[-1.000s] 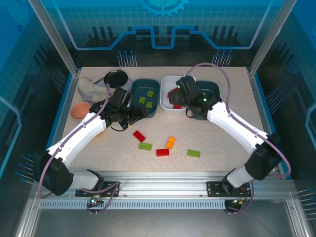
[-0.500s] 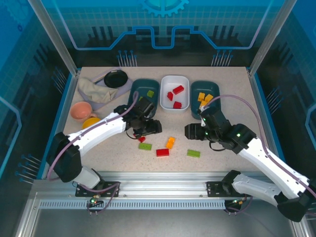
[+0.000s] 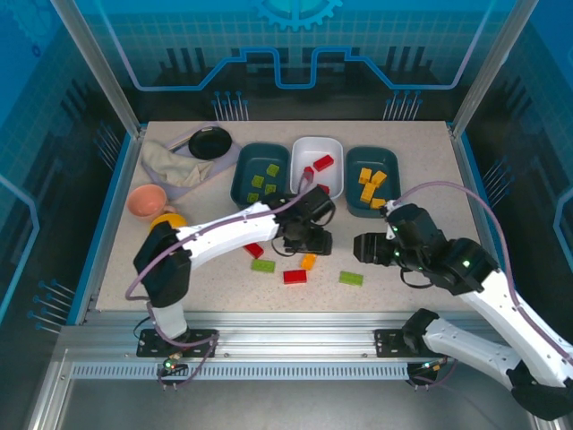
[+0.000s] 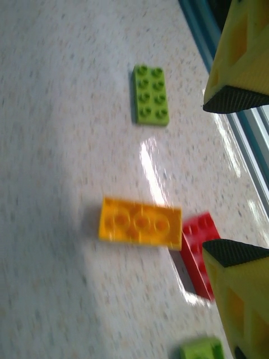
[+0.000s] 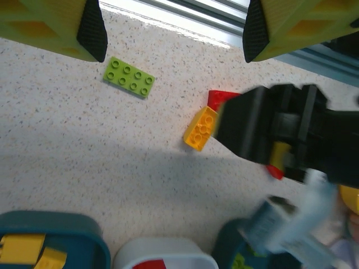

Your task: Sort the legos into containers by color

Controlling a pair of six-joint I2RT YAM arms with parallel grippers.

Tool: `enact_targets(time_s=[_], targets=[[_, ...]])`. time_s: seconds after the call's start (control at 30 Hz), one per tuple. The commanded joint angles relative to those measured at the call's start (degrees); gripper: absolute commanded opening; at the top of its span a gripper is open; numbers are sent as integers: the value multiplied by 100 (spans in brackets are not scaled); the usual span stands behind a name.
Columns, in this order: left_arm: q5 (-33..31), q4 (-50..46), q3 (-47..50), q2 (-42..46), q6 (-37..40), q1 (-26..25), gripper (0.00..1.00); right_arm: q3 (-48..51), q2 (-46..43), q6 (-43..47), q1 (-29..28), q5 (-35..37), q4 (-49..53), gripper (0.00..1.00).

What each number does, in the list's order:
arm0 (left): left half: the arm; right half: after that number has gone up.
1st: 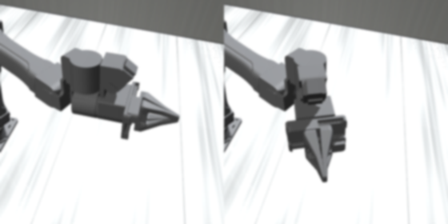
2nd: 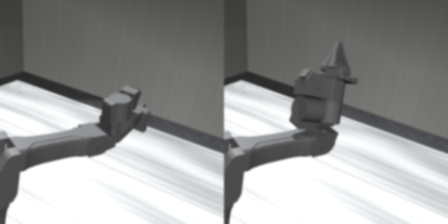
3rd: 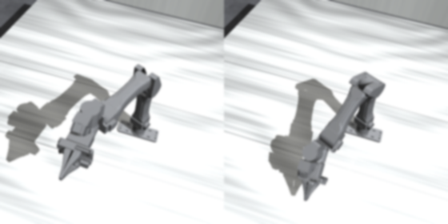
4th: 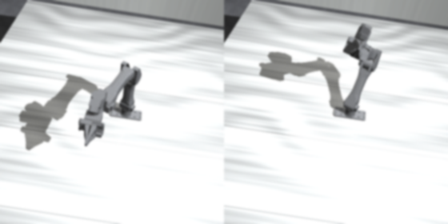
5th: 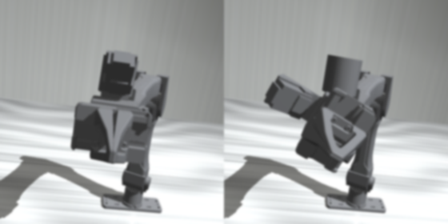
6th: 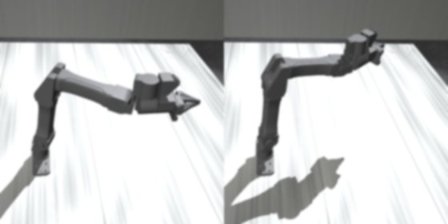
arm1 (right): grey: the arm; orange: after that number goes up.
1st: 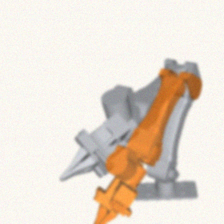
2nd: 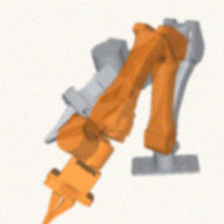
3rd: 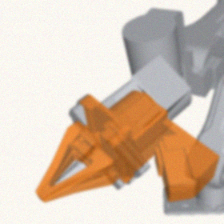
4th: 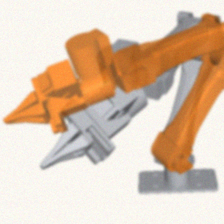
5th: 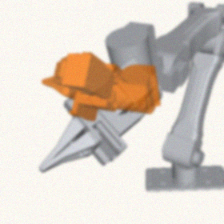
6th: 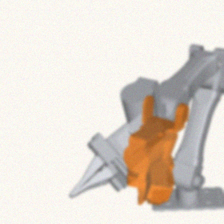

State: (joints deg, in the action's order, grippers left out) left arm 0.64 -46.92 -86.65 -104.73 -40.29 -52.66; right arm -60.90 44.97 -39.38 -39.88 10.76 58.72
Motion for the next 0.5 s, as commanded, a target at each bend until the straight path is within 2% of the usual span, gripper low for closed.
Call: enact_targets(time_s=[0.0, 0.13, 0.2, 0.3, 0.47], targets=[[-220, -582, -273, -267, -42, -99, 66, -315, -154, 113, -45, 234, 183, 67], [-825, -1249, -93, -7, -1128, -13, 71, -247, 42, 227, -39, 17, 72, 67], [-925, -1427, 181, 226, -1338, 10, 73, -147, 73, 247, -46, -198, -149, 68], [-1181, -1745, 688, 527, -1474, 40, 80, 100, 65, 308, -41, -638, -555, 70], [-987, -1530, 1790, 1206, -2185, 426, 89, 458, 241, 402, -46, -1142, -903, 71]])
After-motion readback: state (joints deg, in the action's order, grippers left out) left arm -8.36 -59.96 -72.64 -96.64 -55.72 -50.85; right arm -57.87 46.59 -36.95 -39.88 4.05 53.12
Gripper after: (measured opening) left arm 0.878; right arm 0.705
